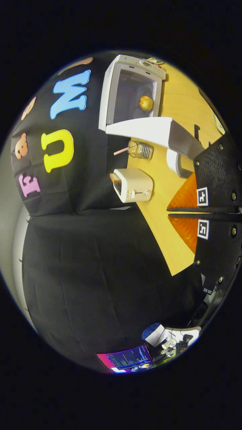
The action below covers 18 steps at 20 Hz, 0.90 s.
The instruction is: Open the microwave, put the food inside, and close the microwave door.
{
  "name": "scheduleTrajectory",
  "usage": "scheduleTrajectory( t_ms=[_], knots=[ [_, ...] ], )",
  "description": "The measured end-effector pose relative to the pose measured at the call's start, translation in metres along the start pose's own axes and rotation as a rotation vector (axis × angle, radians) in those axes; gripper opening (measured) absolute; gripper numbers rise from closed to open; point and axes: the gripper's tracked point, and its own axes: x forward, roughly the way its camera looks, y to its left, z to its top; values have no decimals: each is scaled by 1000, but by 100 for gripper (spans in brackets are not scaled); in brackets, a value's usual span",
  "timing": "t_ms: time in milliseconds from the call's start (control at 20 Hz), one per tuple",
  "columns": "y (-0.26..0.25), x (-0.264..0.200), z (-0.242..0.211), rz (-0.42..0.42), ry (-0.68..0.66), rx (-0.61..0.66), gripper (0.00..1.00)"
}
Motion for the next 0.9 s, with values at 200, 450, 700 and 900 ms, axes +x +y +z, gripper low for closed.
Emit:
scheduleTrajectory(
  t_ms=[200,450,700,900],
  knots=[
    [-22,0,-2,-24,6,90,0],
    [-44,-14,-9,-88,2,76,1],
    [-89,-33,-12,-184,2,100,1],
    [-136,-44,-10,-273,-5,170,0]
  ],
)
